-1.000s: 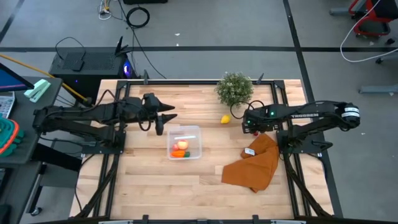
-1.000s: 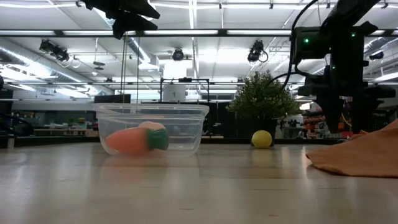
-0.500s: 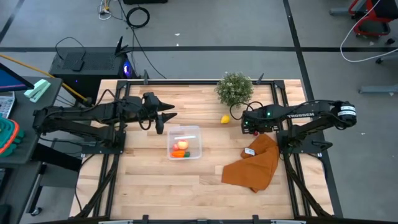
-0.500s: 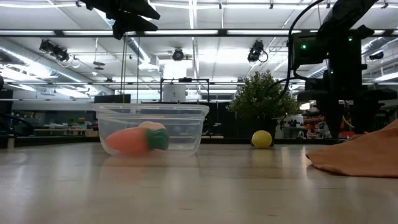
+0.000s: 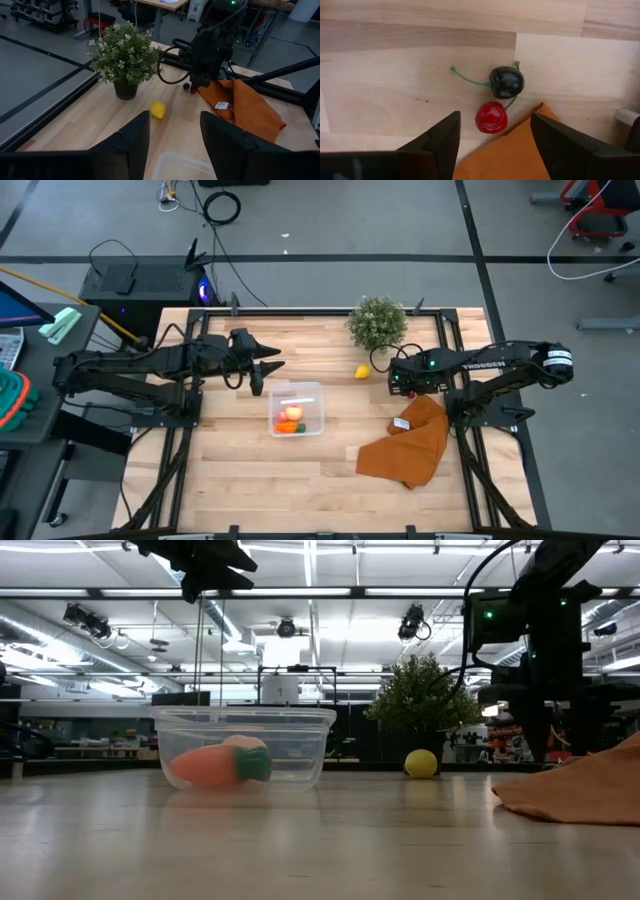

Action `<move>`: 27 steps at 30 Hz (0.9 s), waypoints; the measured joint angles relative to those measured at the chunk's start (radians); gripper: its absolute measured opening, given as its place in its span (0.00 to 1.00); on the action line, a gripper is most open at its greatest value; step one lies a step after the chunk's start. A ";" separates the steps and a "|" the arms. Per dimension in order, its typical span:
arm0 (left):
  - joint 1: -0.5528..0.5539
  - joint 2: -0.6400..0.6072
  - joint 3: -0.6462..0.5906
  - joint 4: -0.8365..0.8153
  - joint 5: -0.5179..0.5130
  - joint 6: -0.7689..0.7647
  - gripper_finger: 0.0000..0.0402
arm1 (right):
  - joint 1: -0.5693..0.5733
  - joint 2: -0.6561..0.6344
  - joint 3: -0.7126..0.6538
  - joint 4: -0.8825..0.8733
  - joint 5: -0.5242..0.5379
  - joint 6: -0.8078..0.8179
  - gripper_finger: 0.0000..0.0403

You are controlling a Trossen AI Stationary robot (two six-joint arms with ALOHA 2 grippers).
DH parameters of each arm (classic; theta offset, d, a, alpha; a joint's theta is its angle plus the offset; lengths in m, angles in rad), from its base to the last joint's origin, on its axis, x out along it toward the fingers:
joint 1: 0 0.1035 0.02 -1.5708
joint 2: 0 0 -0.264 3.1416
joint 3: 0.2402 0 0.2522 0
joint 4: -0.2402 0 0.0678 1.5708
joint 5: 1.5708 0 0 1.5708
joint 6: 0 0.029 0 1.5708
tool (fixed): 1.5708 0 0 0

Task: Pick and placing Produce into tupperware
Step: Put the red cherry into the transparent bin

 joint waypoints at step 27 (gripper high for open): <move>0.000 0.000 0.001 0.000 0.000 0.001 0.43 | 0.010 0.000 -0.084 0.130 -0.005 0.082 0.46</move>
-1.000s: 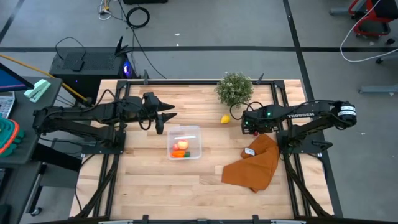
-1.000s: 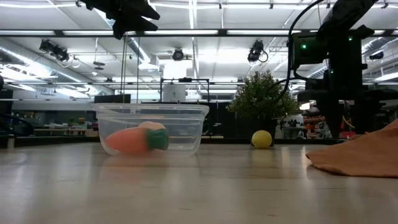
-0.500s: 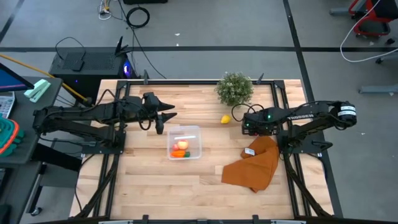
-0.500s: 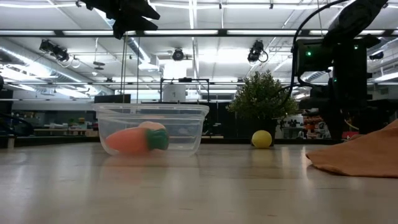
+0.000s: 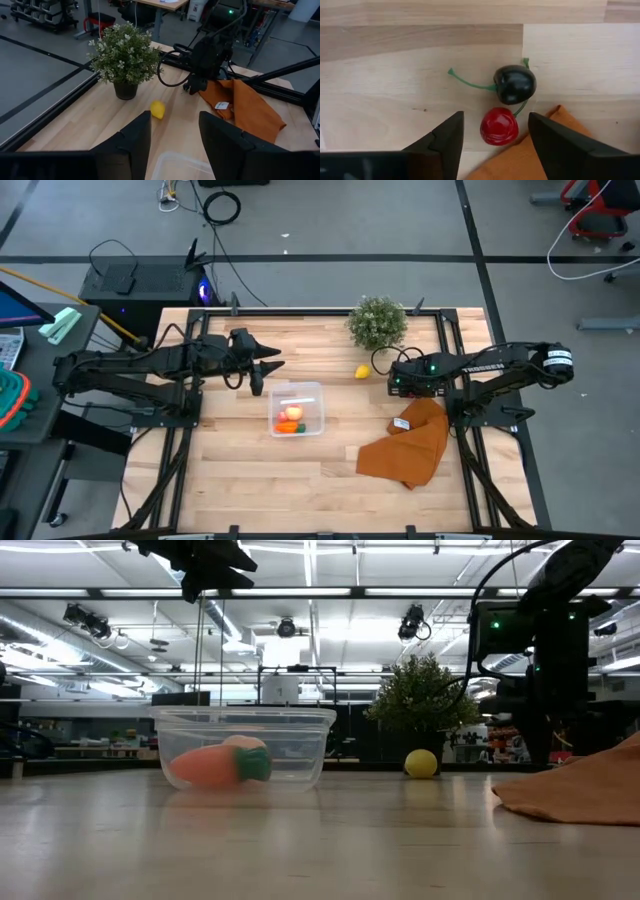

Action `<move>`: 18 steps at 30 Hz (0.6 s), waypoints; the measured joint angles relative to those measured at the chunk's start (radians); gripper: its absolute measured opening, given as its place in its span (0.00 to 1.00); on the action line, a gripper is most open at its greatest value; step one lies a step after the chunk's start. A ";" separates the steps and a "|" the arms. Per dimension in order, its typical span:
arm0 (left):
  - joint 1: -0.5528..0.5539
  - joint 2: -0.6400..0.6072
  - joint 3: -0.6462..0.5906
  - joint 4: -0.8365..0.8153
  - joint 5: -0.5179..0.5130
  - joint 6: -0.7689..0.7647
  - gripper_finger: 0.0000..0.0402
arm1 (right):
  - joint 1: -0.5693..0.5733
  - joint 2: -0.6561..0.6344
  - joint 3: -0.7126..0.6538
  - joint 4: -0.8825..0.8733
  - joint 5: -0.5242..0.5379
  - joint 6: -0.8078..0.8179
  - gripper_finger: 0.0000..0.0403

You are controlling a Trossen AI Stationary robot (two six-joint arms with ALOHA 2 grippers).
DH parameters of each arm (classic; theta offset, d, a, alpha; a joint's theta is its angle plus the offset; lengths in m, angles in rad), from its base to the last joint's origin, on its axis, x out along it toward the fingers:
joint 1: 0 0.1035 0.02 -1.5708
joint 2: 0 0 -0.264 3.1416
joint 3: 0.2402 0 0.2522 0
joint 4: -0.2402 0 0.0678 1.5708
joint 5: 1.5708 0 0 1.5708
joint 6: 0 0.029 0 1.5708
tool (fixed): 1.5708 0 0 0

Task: Pick and placing Produce into tupperware
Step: Put the red cherry into the transparent bin

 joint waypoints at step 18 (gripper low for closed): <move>0.000 0.000 0.000 0.000 0.000 0.000 0.44 | 0.000 0.000 0.000 0.000 -0.019 -0.002 0.34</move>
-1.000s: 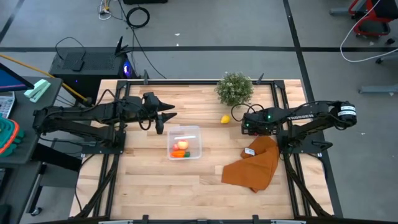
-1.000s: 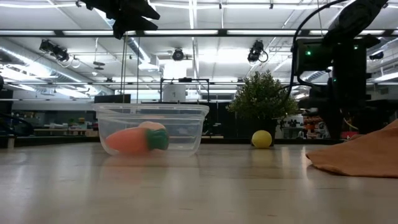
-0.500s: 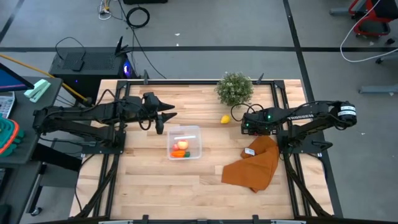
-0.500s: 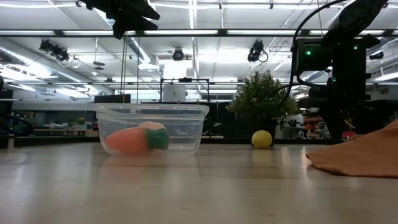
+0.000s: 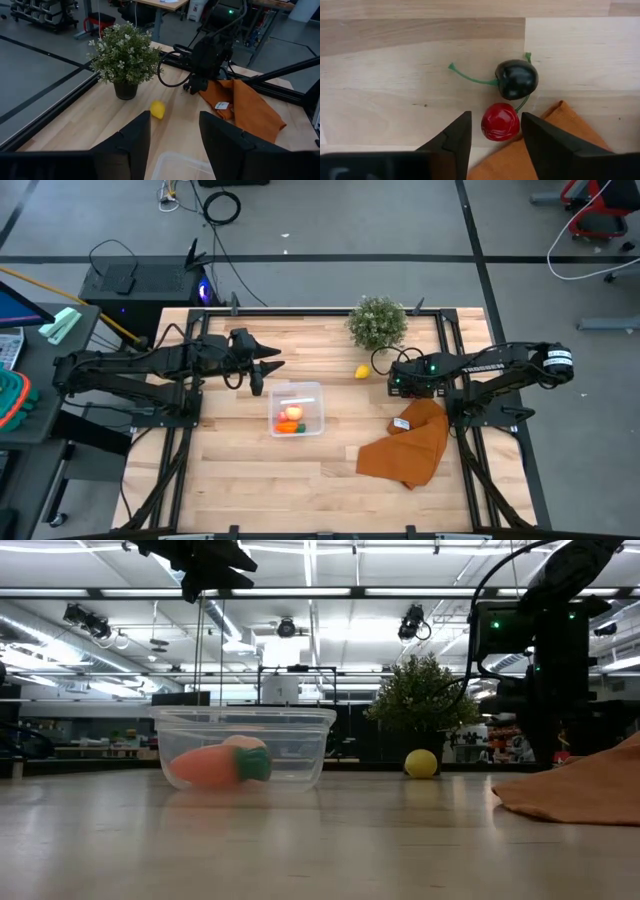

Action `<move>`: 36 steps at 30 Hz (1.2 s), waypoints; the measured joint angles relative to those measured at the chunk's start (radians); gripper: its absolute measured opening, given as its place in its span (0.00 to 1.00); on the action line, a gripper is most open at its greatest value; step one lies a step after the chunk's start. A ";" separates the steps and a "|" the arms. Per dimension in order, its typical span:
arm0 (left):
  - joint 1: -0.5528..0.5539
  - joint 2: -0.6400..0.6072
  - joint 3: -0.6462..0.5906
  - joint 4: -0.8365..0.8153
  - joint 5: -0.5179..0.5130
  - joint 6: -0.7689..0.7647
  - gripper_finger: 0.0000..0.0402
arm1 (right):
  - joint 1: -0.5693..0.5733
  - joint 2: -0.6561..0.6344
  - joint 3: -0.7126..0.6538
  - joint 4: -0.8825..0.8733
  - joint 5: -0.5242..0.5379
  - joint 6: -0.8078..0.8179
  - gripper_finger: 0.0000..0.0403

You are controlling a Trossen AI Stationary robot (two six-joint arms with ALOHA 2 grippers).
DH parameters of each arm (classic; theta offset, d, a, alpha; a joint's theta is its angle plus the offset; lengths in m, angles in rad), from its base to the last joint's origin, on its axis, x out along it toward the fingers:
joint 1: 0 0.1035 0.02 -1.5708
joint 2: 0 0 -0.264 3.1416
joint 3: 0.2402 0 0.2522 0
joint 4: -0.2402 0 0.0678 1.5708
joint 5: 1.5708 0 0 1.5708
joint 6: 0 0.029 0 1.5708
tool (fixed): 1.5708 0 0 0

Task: Pick and placing Produce into tupperware
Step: Put the red cherry into the transparent bin

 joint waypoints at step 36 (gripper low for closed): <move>0.000 0.000 0.000 0.000 0.000 0.018 0.44 | 0.003 0.000 0.005 0.021 -0.060 0.002 0.22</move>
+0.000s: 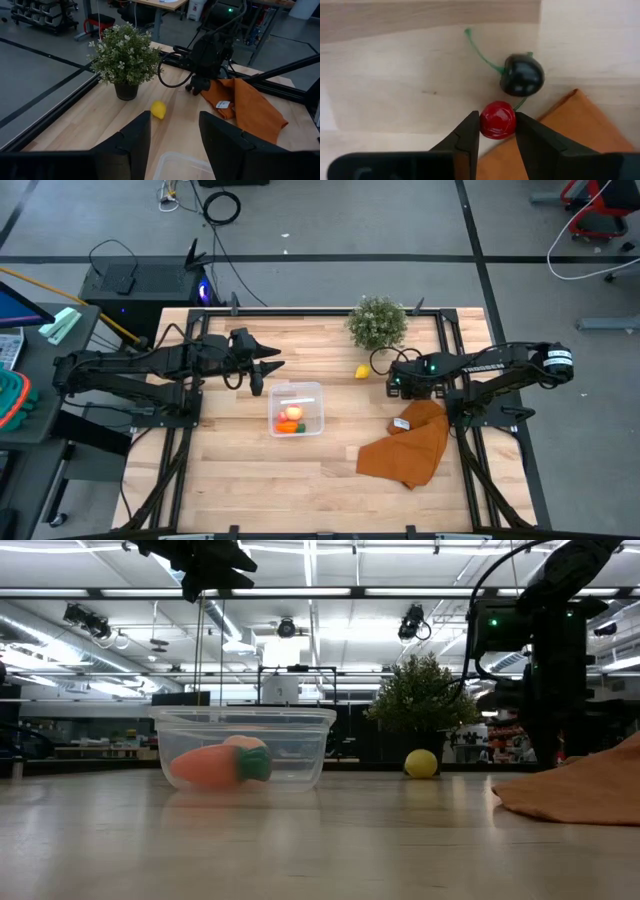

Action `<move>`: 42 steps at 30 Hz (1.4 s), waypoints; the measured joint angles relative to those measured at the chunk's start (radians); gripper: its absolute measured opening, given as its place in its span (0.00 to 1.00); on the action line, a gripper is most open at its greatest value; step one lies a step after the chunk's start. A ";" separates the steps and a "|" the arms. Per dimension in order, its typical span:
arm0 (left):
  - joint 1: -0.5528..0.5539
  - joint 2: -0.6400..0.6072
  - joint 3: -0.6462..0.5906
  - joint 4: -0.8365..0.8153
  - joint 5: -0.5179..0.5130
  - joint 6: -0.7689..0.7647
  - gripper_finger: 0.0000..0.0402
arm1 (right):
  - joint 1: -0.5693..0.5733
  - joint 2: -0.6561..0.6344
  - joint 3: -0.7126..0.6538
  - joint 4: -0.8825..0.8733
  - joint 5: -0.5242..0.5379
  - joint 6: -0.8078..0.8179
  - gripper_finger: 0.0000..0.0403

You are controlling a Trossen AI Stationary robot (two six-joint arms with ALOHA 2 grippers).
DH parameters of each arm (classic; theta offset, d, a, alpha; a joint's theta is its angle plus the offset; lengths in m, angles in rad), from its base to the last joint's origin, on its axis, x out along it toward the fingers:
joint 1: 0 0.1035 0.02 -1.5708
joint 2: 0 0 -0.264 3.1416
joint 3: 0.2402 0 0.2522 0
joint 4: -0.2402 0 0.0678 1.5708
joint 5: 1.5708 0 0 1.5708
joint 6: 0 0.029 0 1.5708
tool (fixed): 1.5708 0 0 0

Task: Pick and placing Produce into tupperware
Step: Put the red cherry into the transparent bin

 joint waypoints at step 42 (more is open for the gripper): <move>0.000 -0.024 -0.001 -0.035 0.000 0.026 0.44 | 0.228 0.329 0.807 0.269 0.014 -0.425 0.21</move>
